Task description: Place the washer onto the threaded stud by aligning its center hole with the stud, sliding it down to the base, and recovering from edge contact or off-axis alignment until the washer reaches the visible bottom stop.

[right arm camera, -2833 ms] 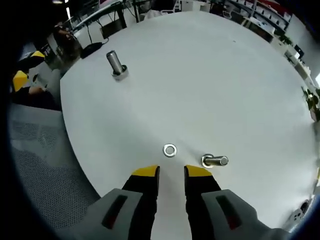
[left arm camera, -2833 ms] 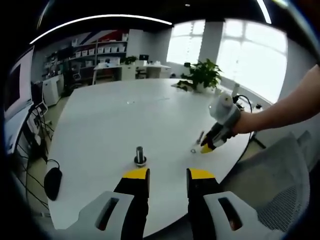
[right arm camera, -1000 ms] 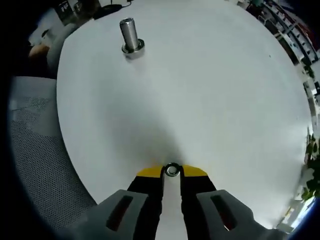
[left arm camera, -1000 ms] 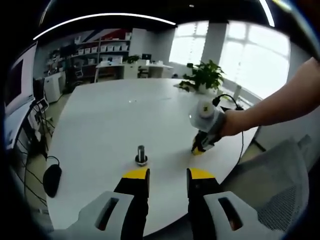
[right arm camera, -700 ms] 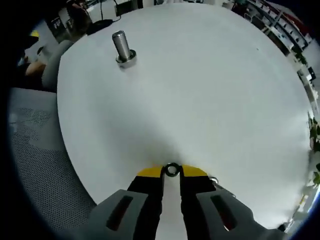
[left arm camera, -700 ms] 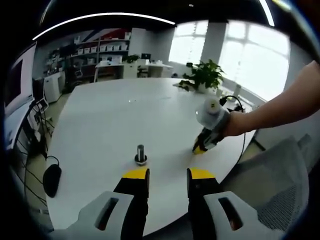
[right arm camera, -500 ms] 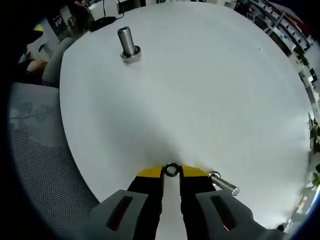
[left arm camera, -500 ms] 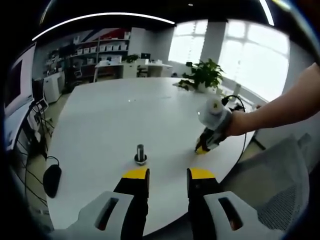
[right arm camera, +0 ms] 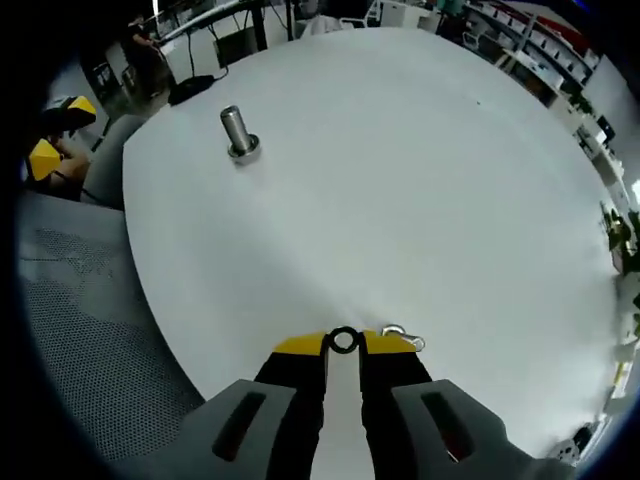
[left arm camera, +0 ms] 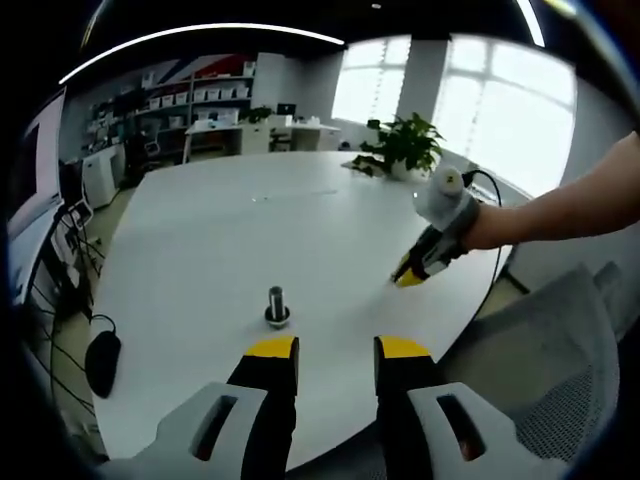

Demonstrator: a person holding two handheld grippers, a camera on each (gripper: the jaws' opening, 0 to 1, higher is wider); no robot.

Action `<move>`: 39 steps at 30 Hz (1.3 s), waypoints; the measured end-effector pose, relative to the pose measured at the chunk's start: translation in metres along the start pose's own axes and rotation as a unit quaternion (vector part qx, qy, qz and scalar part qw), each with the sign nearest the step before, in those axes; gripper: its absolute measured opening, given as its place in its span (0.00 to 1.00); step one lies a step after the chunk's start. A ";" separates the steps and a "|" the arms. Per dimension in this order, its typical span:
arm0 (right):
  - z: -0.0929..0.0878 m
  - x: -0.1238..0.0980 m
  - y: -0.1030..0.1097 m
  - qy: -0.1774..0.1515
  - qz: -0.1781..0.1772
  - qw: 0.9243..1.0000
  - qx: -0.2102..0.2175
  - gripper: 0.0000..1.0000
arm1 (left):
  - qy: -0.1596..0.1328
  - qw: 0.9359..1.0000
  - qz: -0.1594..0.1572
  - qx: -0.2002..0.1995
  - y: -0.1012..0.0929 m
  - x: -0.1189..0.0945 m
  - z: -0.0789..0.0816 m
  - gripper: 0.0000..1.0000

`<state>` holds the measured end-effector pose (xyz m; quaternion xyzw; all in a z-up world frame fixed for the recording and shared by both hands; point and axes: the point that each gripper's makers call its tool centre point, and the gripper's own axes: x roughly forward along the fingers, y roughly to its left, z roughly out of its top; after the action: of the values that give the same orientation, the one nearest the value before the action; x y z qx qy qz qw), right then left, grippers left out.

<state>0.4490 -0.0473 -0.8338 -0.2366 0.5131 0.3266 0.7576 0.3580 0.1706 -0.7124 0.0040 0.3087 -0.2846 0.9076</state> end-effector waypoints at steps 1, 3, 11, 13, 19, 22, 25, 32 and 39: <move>-0.002 -0.002 -0.001 -0.001 -0.001 1.000 0.005 0.14 | -0.002 1.000 0.000 -0.001 0.000 0.000 0.001 0.28; -0.007 -0.006 -0.005 -0.001 -0.003 1.000 0.010 0.14 | -0.001 1.000 0.001 -0.002 0.001 -0.001 0.000 0.28; -0.006 -0.024 -0.022 -0.025 -0.030 0.999 0.015 0.14 | 0.000 1.000 -0.001 0.000 0.000 0.000 0.000 0.28; -0.002 -0.027 -0.025 -0.030 -0.033 0.999 0.014 0.14 | 0.000 1.000 -0.001 0.001 -0.001 0.000 0.000 0.28; 0.004 -0.030 -0.025 -0.035 -0.044 0.998 -0.025 0.14 | 0.002 1.000 -0.001 -0.001 0.000 0.001 -0.001 0.28; 0.006 -0.031 -0.024 -0.040 -0.045 0.998 -0.026 0.14 | 0.004 1.000 -0.001 0.000 0.000 0.001 -0.002 0.28; 0.009 -0.031 -0.027 -0.044 -0.048 0.997 -0.029 0.14 | 0.004 1.000 0.001 -0.003 0.001 0.001 -0.002 0.28; 0.014 -0.026 -0.030 -0.044 -0.048 0.997 -0.033 0.14 | 0.006 1.000 0.003 -0.004 0.002 0.000 -0.003 0.28; 0.014 -0.021 -0.030 -0.041 -0.044 0.998 -0.035 0.14 | 0.009 1.000 0.005 -0.005 0.003 0.001 -0.004 0.28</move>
<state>0.4745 -0.0633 -0.8087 -0.2721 0.4591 0.3199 0.7829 0.3577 0.1735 -0.7163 0.0035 0.3179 -0.2784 0.9063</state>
